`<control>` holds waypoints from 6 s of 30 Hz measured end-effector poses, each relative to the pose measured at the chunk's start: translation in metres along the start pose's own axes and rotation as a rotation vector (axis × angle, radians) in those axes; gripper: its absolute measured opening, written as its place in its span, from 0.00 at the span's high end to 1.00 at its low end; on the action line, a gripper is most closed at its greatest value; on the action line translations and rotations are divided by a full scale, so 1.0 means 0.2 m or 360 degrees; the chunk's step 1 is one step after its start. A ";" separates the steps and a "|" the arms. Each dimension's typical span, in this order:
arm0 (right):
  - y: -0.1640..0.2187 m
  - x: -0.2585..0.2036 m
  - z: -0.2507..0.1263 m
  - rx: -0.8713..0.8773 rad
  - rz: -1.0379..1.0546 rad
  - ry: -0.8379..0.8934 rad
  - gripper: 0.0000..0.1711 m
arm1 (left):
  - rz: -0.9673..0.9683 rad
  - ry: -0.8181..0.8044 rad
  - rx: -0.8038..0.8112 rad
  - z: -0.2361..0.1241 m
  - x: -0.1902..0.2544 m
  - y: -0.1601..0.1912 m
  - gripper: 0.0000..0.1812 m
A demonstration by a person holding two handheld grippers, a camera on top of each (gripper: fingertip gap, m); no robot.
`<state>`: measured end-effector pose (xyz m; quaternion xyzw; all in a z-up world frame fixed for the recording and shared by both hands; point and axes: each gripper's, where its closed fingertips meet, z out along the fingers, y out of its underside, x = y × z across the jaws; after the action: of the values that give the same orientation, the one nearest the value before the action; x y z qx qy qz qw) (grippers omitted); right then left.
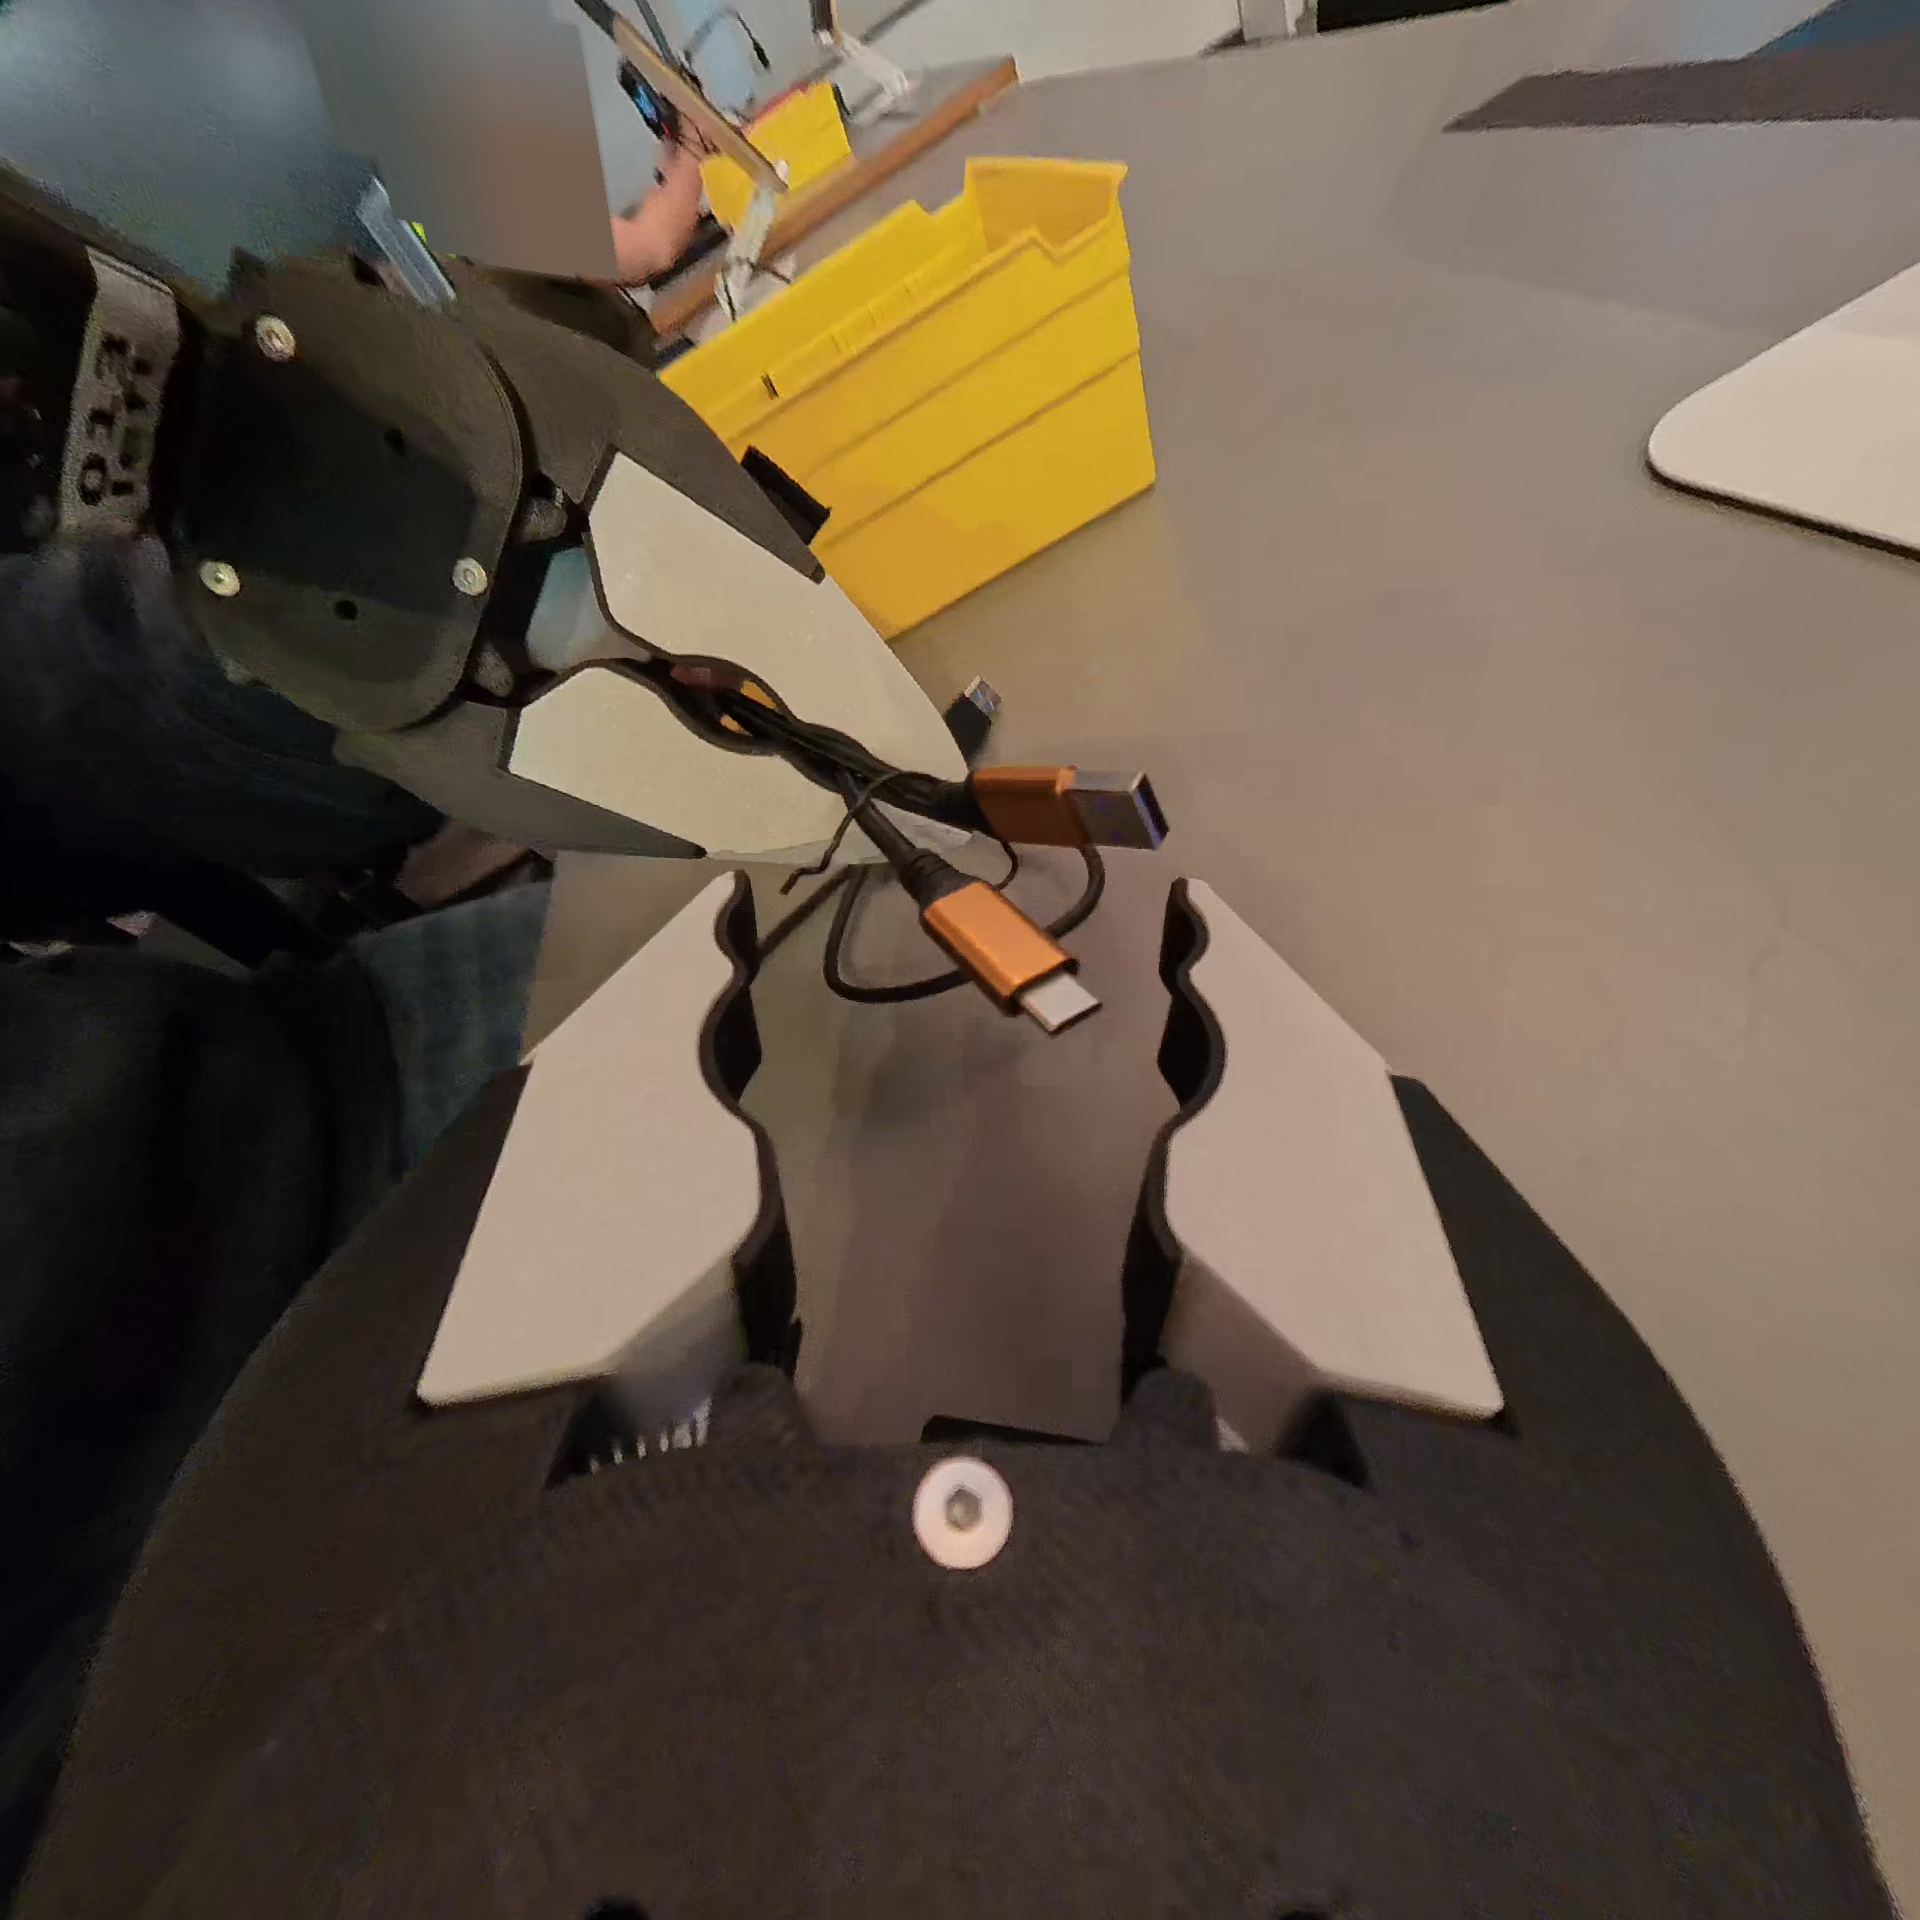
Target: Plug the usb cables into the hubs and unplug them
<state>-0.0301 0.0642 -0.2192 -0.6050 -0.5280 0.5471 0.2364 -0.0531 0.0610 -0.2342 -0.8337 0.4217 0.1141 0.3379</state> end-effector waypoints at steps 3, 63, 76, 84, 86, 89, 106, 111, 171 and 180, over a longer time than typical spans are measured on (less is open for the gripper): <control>-0.04 -0.02 -0.03 0.0096 0.0036 -0.0079 0.55 | 0.0024 -0.0035 0.0049 -0.03 -0.02 -0.05 1.00; -0.17 -0.17 -0.12 0.0392 0.0217 -0.0459 0.81 | 0.0316 -0.0459 0.0147 -0.13 -0.08 -0.30 1.00; -0.18 -0.19 -0.15 0.0436 0.0180 -0.0491 0.93 | 0.0281 -0.0414 0.0206 -0.17 -0.09 -0.31 1.00; -0.14 -0.14 -0.14 0.0339 0.0096 -0.0346 0.86 | 0.0247 -0.0380 0.0174 -0.13 -0.07 -0.27 1.00; -0.14 -0.11 -0.15 0.0341 0.0086 -0.0296 0.86 | 0.0217 -0.0361 0.0174 -0.13 -0.07 -0.26 1.00; -0.15 -0.08 -0.18 0.0368 0.0077 -0.0226 0.86 | 0.0186 -0.0358 0.0177 -0.13 -0.06 -0.24 1.00; -0.05 0.06 -0.14 0.0177 -0.0305 0.0256 0.78 | -0.0111 -0.0169 0.0134 -0.01 -0.01 -0.08 1.00; 0.00 0.16 -0.12 -0.0048 -0.0625 0.0542 0.80 | -0.0195 -0.0143 0.0116 0.05 0.03 -0.02 1.00; 0.05 0.41 -0.26 -0.0257 -0.0952 0.0901 0.81 | -0.0414 -0.0395 0.0094 0.28 -0.02 0.02 1.00; 0.05 0.39 -0.26 -0.0235 -0.0997 0.0899 0.81 | -0.0436 -0.0359 0.0104 0.28 -0.02 0.02 1.00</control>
<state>0.0092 0.1465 -0.2448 -0.5567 -0.6387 0.2224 0.4825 -0.0542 0.0993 -0.2763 -0.8539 0.2670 0.1459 0.4222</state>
